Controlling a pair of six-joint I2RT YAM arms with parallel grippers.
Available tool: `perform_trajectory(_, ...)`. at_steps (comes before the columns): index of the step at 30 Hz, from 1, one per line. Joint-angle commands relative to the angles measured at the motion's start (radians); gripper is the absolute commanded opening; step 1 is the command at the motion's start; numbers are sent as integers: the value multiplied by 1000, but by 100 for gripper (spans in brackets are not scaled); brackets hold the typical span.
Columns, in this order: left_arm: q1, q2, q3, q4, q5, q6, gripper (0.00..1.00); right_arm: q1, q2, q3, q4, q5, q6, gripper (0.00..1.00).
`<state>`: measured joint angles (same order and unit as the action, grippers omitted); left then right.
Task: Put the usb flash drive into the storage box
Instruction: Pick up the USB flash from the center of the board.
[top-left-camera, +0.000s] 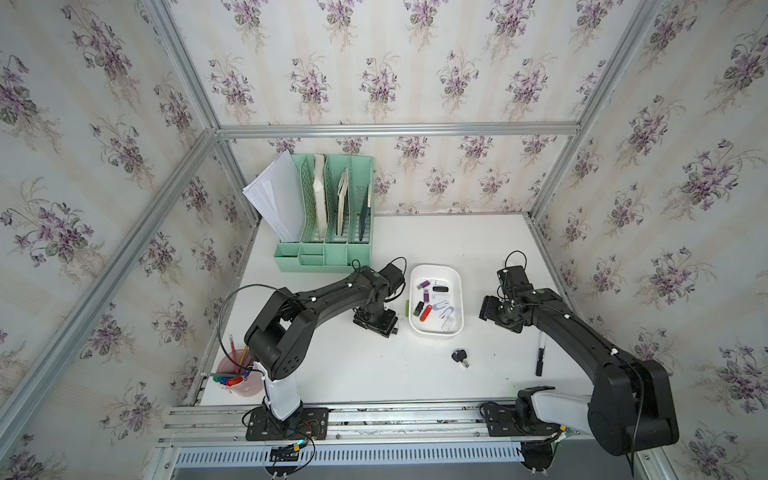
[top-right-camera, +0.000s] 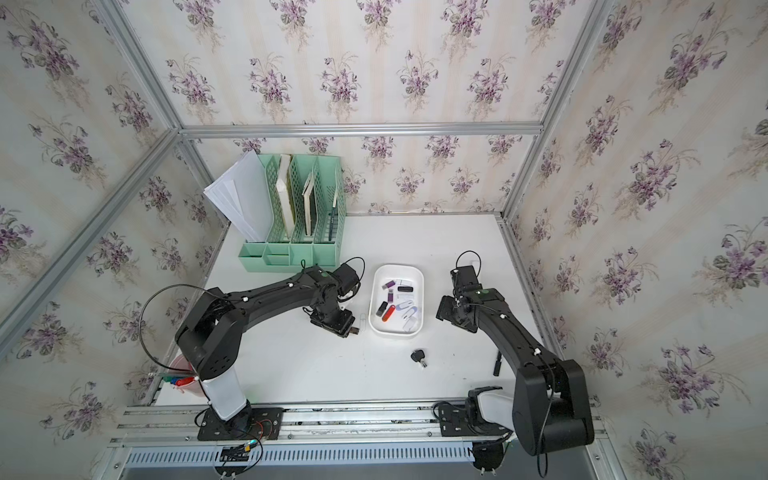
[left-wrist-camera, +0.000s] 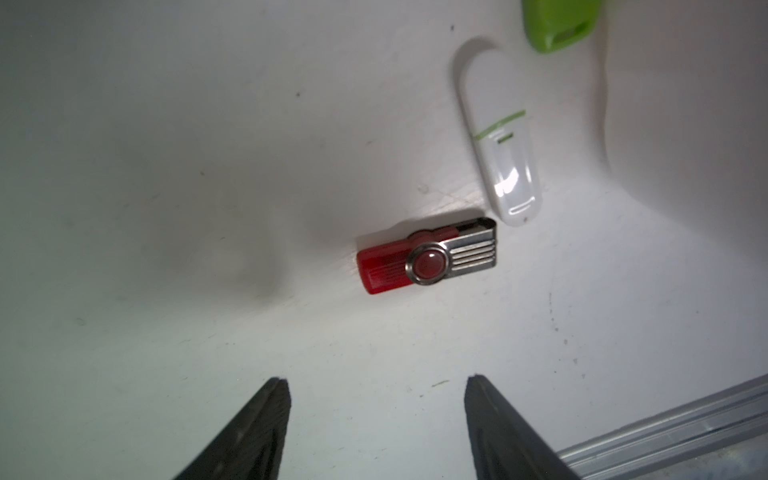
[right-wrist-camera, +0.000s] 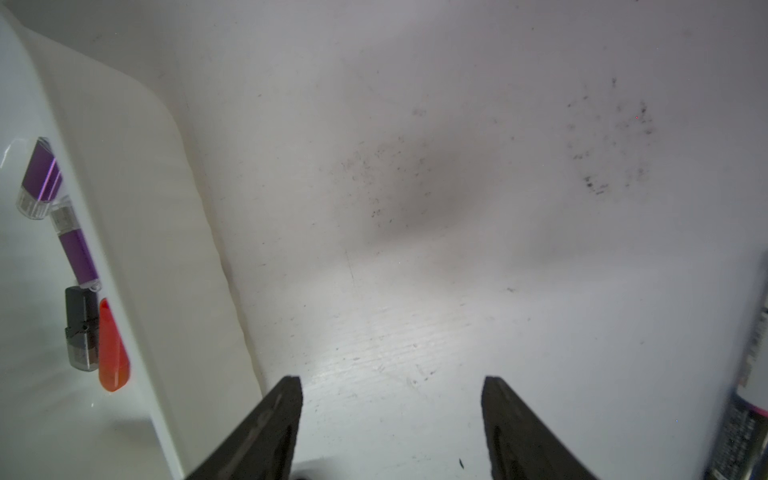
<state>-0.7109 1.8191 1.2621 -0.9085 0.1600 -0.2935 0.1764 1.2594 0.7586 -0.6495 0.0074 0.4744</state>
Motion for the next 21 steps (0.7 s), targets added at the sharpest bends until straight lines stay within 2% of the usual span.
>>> perform_trajectory(1,-2,-5,-25,63,51,126,72,1,3,1,-3,-1,0,73)
perform_trajectory(9,-6,14,-43,119,14,218,75,1,3,1,-8,0,1,74)
perform_trajectory(21,-22,81,-19,173,-55,200,76,1,6,1,-10,2,2,74)
